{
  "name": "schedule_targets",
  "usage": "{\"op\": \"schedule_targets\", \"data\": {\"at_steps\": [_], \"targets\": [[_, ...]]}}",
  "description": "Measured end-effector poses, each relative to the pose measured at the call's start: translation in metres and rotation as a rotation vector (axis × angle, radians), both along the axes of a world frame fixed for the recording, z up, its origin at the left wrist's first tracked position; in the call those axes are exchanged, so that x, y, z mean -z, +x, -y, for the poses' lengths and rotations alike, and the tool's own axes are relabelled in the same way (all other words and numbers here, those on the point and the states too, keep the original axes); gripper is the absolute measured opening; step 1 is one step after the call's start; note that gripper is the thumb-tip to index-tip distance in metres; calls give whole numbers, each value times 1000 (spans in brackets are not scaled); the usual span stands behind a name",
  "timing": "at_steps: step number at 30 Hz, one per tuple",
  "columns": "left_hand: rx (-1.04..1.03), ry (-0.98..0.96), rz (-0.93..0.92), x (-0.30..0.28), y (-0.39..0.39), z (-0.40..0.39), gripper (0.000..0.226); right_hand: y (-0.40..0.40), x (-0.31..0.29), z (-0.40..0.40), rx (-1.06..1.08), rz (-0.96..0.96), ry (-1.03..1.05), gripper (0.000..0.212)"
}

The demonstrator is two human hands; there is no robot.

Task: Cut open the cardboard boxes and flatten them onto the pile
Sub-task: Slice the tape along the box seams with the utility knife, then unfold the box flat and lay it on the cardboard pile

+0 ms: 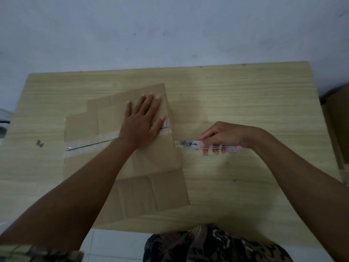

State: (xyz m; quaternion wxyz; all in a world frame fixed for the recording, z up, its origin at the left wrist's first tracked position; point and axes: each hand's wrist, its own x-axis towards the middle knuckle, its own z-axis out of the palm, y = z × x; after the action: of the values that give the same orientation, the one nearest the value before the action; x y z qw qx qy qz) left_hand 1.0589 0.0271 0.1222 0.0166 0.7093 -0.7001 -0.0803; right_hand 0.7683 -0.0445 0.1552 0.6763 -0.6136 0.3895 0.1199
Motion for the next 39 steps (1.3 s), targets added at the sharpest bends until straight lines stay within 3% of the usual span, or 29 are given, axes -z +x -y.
{"op": "schedule_targets", "data": {"at_steps": [3,6,10,13,16,20,23,27,30,33,35,39], "targets": [[-3,14,3,-2,-1,1,80,-28,6,-8,198,-45,-77,18],[-3,52,-25,-8,-5,1,100,-31,24,-30,416,-107,-256,22],[-7,82,-12,-17,-9,-1,116,-12,42,-65,550,-96,-367,12],[-44,97,-2,-20,-12,-2,116,-9,58,-86,569,-261,-568,17],[-51,61,30,-19,-12,-4,111,-11,70,-108,617,-345,-585,18],[-43,41,40,-27,-7,-2,111,-11,84,-129,484,-483,-856,31],[-37,53,34,-38,-5,-1,112,-6,88,-134,446,-582,-882,36],[-33,80,43,-50,-3,1,95,2,81,-140,510,-638,-959,40],[-21,81,25,-53,0,2,92,29,58,-149,793,-361,-977,46],[-21,101,-49,-60,3,2,92,75,22,-157,952,18,-796,48],[12,135,-113,-67,7,-1,92,105,7,-158,913,62,-766,50],[141,266,-213,-78,31,-11,103,136,-2,-152,984,-35,-666,50]]}}
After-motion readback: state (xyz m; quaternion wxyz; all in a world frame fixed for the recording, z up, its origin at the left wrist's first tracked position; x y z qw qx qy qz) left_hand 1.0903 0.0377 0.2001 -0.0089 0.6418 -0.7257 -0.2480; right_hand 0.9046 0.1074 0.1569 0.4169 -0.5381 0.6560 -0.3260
